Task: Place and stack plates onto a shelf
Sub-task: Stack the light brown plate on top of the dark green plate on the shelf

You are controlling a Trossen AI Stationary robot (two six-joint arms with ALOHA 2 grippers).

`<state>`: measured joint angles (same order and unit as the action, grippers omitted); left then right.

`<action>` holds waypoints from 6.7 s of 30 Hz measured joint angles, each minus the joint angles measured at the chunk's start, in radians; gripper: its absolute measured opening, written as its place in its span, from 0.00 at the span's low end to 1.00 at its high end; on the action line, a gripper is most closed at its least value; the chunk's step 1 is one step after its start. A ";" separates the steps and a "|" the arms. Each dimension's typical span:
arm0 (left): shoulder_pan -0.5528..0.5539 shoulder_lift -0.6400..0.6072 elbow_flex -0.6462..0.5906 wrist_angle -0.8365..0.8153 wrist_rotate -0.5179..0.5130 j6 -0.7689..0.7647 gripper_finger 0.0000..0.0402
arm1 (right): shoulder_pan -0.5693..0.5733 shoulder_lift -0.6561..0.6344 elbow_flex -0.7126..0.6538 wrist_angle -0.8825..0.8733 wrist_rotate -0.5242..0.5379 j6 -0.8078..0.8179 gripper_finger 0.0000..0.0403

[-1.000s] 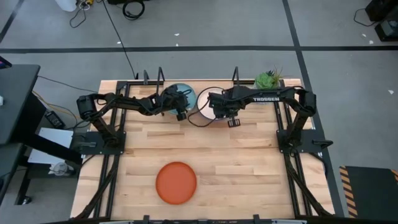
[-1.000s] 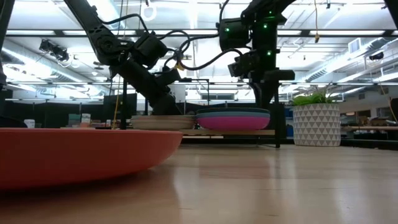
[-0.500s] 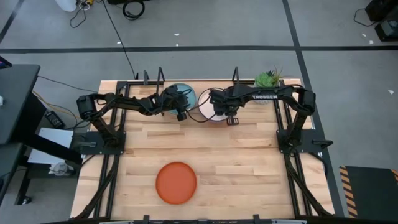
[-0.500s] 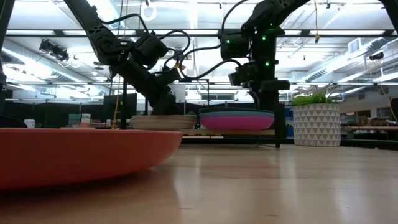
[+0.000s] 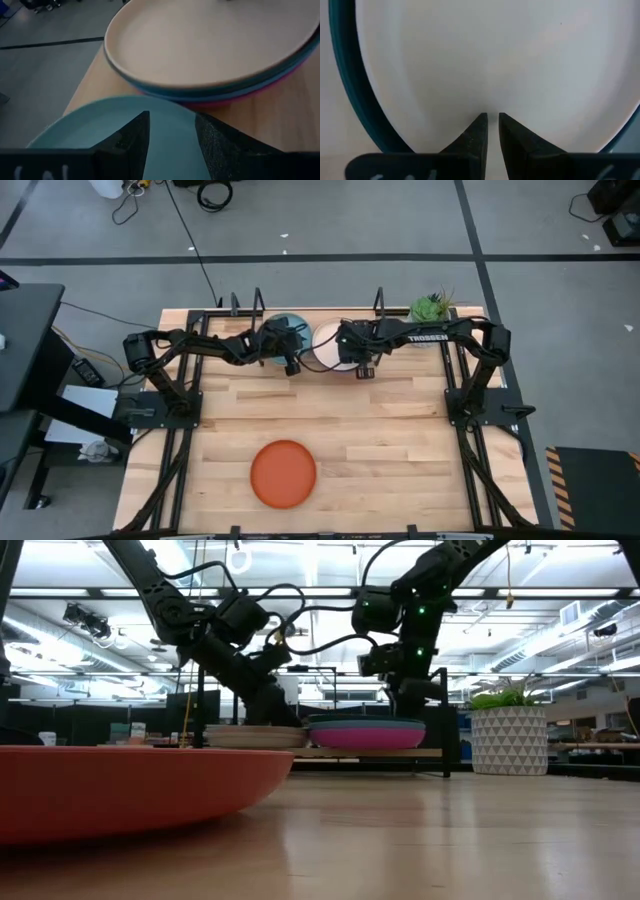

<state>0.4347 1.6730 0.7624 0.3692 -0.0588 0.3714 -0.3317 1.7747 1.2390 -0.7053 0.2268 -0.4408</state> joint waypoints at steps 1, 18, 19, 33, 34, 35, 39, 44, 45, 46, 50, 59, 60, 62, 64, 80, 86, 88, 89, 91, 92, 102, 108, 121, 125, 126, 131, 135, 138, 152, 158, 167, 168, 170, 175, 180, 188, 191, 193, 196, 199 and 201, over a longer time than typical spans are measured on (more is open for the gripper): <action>0.000 0.000 0.000 0.005 0.012 0.000 0.42 | 0.000 0.000 0.000 0.010 -0.002 -0.001 0.13; -0.010 0.000 0.000 0.022 0.087 0.141 0.42 | -0.020 0.004 -0.002 0.050 -0.079 -0.014 0.13; -0.014 0.000 0.000 0.023 0.076 0.179 0.42 | -0.020 0.004 -0.002 0.050 -0.089 -0.018 0.13; -0.044 0.000 -0.002 0.149 -0.011 0.403 0.42 | -0.019 0.002 -0.005 0.072 -0.125 -0.094 0.13; -0.044 0.000 -0.002 0.152 -0.010 0.413 0.42 | -0.019 0.002 -0.005 0.077 -0.124 -0.099 0.13; -0.044 0.000 -0.002 0.158 -0.005 0.424 0.42 | -0.019 0.002 -0.005 0.083 -0.124 -0.104 0.13; -0.044 0.000 -0.002 0.192 0.004 0.482 0.42 | -0.019 -0.005 -0.007 0.107 -0.122 -0.113 0.13; -0.044 -0.002 -0.001 0.256 0.043 0.609 0.42 | -0.028 -0.023 -0.007 0.112 -0.153 -0.114 0.13; -0.044 -0.002 -0.001 0.260 0.052 0.635 0.42 | -0.035 -0.024 -0.007 0.113 -0.174 -0.113 0.13; -0.044 -0.002 -0.001 0.265 0.063 0.662 0.42 | -0.041 -0.024 -0.007 0.113 -0.194 -0.113 0.13; -0.044 -0.003 -0.001 0.282 0.084 0.736 0.42 | -0.063 -0.025 -0.006 0.113 -0.248 -0.112 0.13; -0.049 -0.001 0.002 0.277 0.121 0.797 0.42 | -0.084 -0.069 -0.005 0.141 -0.370 -0.096 0.13; -0.053 0.001 0.002 0.270 0.132 0.803 0.42 | -0.087 -0.073 -0.004 0.152 -0.387 -0.090 0.13; -0.054 0.004 0.000 0.266 0.146 0.824 0.42 | -0.100 -0.073 -0.002 0.152 -0.423 -0.084 0.13; -0.054 0.012 0.001 0.264 0.150 0.844 0.44 | -0.114 -0.059 -0.002 0.155 -0.423 -0.084 0.13; -0.071 0.026 0.000 0.279 0.118 0.797 0.64 | -0.204 -0.024 -0.003 0.267 -0.359 -0.075 0.13; -0.077 0.024 0.000 0.238 0.140 0.741 0.61 | -0.239 -0.024 -0.003 0.299 -0.287 0.001 0.13; -0.087 0.024 0.000 0.235 0.145 0.747 0.59 | -0.247 -0.024 -0.003 0.315 -0.269 0.018 0.13; -0.091 0.024 0.000 0.237 0.146 0.747 0.58 | -0.251 -0.024 -0.003 0.322 -0.260 0.024 0.13; -0.099 0.024 0.000 0.243 0.148 0.747 0.57 | -0.254 -0.024 -0.003 0.335 -0.221 0.036 0.13; -0.103 0.024 0.000 0.250 0.148 0.743 0.57 | -0.255 -0.024 -0.003 0.340 -0.197 0.045 0.13; -0.103 0.024 0.027 0.260 0.139 0.568 0.56 | -0.256 -0.032 0.016 0.319 -0.112 0.079 0.13; -0.074 0.024 0.120 0.078 0.070 0.330 0.56 | -0.196 -0.066 0.095 0.106 -0.095 0.097 0.14; -0.023 0.094 0.290 -0.198 0.220 0.280 0.56 | -0.231 -0.060 0.098 -0.010 -0.032 -0.073 0.35; -0.030 0.096 0.283 -0.193 0.221 0.340 0.56 | -0.251 -0.060 0.098 0.024 0.016 -0.087 0.48; -0.029 0.096 0.281 -0.196 0.221 0.341 0.56 | -0.251 -0.059 0.098 0.033 0.020 -0.094 0.51; -0.029 0.096 0.280 -0.197 0.209 0.340 0.56 | -0.245 -0.020 0.098 0.063 0.009 -0.116 0.59; -0.030 0.096 0.280 -0.195 0.202 0.326 0.56 | -0.229 0.044 0.098 0.088 0.050 -0.166 0.60; -0.029 0.096 0.280 -0.200 0.198 0.321 0.56 | -0.227 0.071 0.099 0.123 0.114 -0.187 0.58; -0.033 0.096 0.280 -0.237 0.198 0.327 0.56 | -0.254 0.088 0.086 0.186 0.134 -0.103 0.20; -0.034 0.096 0.280 -0.261 0.198 0.330 0.56 | -0.244 0.089 0.083 0.217 0.216 -0.106 0.10; -0.034 0.096 0.280 -0.269 0.198 0.333 0.56 | -0.244 0.088 0.083 0.236 0.201 -0.125 0.07; -0.034 0.096 0.280 -0.272 0.198 0.332 0.56 | -0.244 0.088 0.083 0.238 0.199 -0.133 0.05; -0.034 0.096 0.280 -0.275 0.198 0.333 0.56 | -0.244 0.085 0.083 0.240 0.198 -0.148 0.03; -0.034 0.095 0.280 -0.290 0.198 0.348 0.56 | -0.253 0.060 0.083 0.226 0.110 -0.154 0.03; -0.034 0.095 0.280 -0.290 0.198 0.348 0.56 | -0.275 0.050 0.083 0.216 0.046 -0.154 0.00; -0.028 0.095 0.280 -0.291 0.198 0.348 0.56 | -0.275 0.021 0.082 0.203 0.062 -0.165 0.00; -0.027 0.095 0.280 -0.291 0.198 0.348 0.56 | -0.280 -0.005 0.082 0.195 0.051 -0.164 0.00; -0.027 0.095 0.280 -0.291 0.198 0.348 0.56 | -0.284 -0.016 0.083 0.189 0.005 -0.152 0.00; -0.028 0.095 0.280 -0.288 0.198 0.348 0.56 | -0.300 -0.011 0.083 0.189 -0.067 -0.138 0.06; -0.029 0.095 0.280 -0.287 0.210 0.347 0.56 | -0.323 0.005 0.083 0.208 -0.153 -0.128 0.18; -0.029 0.095 0.280 -0.286 0.219 0.343 0.56 | -0.335 0.008 0.082 0.209 -0.171 -0.130 0.25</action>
<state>0.4061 1.7676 1.0424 0.0829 0.1599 0.7140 -0.6663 1.7832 1.3209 -0.4964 0.0556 -0.5712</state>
